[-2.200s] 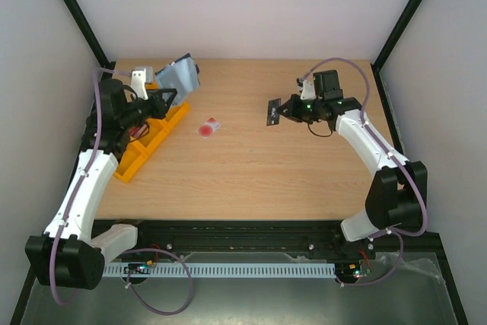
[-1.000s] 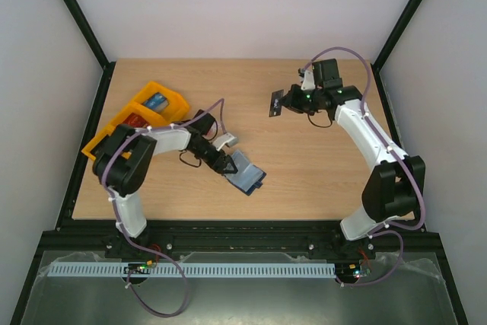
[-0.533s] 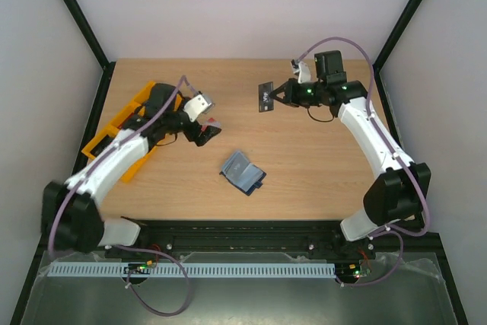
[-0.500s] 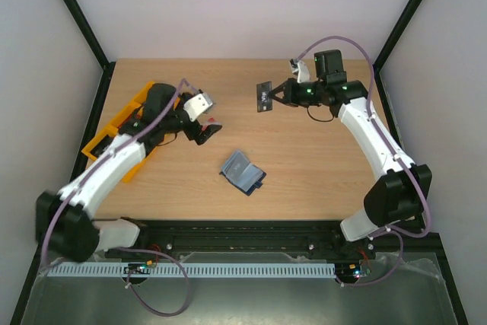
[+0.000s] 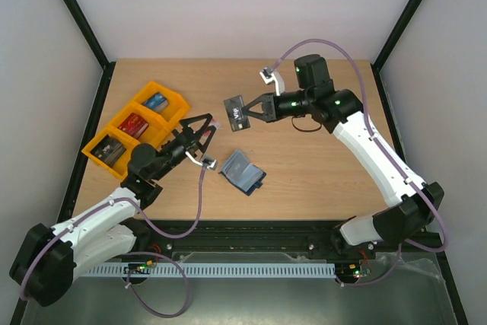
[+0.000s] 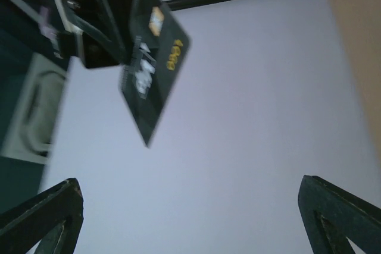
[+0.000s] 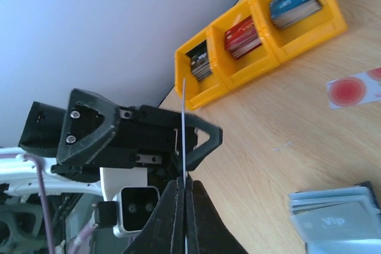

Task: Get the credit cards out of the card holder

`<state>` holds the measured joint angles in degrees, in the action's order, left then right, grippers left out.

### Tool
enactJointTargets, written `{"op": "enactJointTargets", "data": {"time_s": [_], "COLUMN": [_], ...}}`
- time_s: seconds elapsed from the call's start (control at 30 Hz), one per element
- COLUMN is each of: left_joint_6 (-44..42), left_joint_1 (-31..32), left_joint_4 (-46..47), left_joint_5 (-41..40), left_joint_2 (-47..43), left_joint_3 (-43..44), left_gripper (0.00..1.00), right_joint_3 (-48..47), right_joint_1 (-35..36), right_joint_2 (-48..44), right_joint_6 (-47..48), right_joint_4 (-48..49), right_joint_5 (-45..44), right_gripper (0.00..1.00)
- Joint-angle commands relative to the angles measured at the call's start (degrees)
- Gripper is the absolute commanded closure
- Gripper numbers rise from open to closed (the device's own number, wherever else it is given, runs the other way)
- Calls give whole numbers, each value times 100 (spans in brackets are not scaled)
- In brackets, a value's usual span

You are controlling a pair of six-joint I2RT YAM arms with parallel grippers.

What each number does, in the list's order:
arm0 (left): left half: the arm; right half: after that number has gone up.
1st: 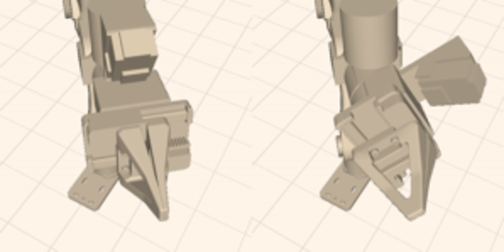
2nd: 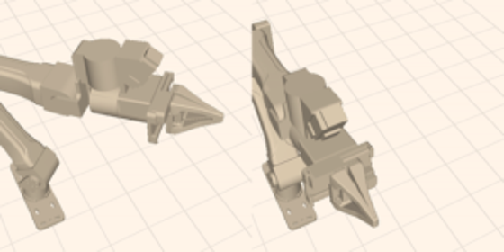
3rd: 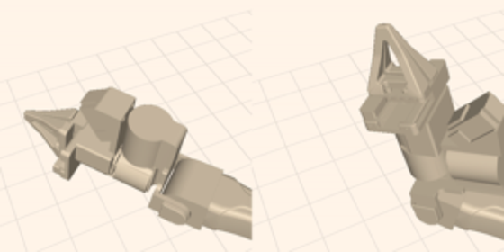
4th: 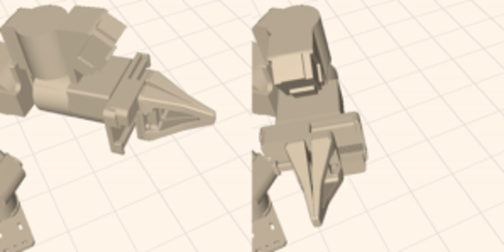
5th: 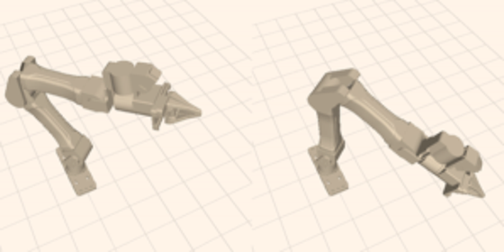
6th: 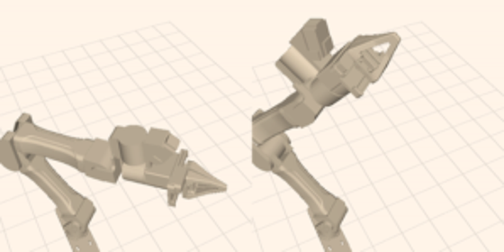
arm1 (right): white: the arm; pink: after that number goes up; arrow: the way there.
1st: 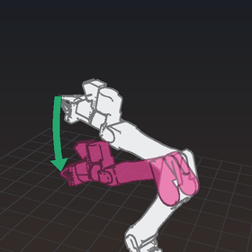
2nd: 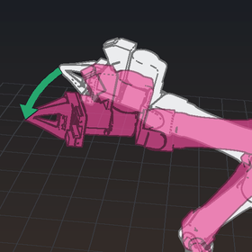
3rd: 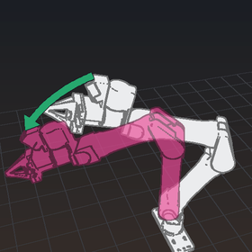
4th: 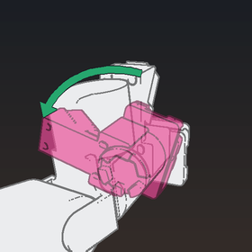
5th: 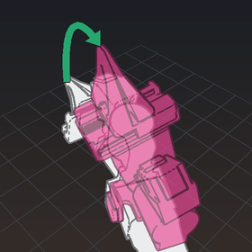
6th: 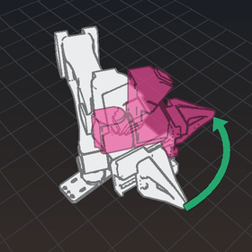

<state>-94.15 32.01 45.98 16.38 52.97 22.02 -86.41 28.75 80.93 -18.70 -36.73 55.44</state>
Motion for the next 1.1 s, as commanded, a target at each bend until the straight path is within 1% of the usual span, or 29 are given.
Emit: {"op": "enactJointTargets", "data": {"time_s": [0.0, 0.03, 0.1, 0.23, 0.33, 0.47, 0.63, 0.7, 0.73, 0.8, 0.83, 0.87, 0.9, 0.93, 0.97, 1.0, 1.03, 1.07], "left_joint_6": [-1414, -1474, -1534, -1630, -1725, -1711, -1642, -1589, -1531, -1399, -1307, -1189, -1134, -1014, -662, -202, 281, 834], "left_joint_1": [107, 171, 307, 468, 494, 574, 620, 650, 668, 723, 767, 833, 932, 1048, 1137, 1199, 1232, 1239], "left_joint_4": [1832, 1920, 1883, 1451, 1047, 900, 777, 738, 734, 559, 343, -56, -917, -2096, -3278, -4442, -5368, -6265], "left_joint_5": [312, 338, 390, 274, 182, 68, -69, -135, -174, -383, -595, -919, -1412, -2068, -2626, -3163, -3639, -4091], "left_joint_2": [110, 134, 89, -3, -28, 2, 22, 14, 19, -21, -63, -123, -171, -172, -69, 100, 234, 611], "left_joint_3": [114, 115, 118, 138, 256, 382, 451, 476, 489, 528, 568, 648, 920, 1284, 1630, 2020, 2365, 2648], "left_gripper": [2, 4, 11, 30, 40, 59, 79, 95, 97, 98, 98, 98, 98, 98, 98, 98, 98, 98], "right_joint_3": [43, 79, 144, 175, 175, 187, 193, 184, 167, 79, 32, -2, -36, -68, -84, -94, -85, -86], "right_joint_1": [372, 433, 542, 699, 813, 882, 903, 904, 904, 904, 900, 891, 878, 860, 823, 768, 708, 639], "right_joint_2": [-188, -205, -242, -266, -254, -236, -197, -175, -159, -162, -171, -180, -182, -178, -174, -167, -157, -142], "right_joint_6": [-250, -302, -413, -550, -590, -558, -491, -454, -407, -270, -209, -176, -132, -123, -143, -161, -187, -235], "right_joint_4": [350, 422, 589, 792, 825, 770, 690, 673, 644, 540, 461, 366, 253, 133, 37, -53, -131, -193], "right_joint_5": [-107, -167, -245, -283, -330, -385, -364, -373, -399, -616, -898, -1216, -1628, -2037, -2380, -2682, -2888, -3084], "right_gripper": [98, 98, 98, 98, 98, 98, 98, 98, 98, 98, 90, 76, 61, 48, 33, 9, 0, 1]}}
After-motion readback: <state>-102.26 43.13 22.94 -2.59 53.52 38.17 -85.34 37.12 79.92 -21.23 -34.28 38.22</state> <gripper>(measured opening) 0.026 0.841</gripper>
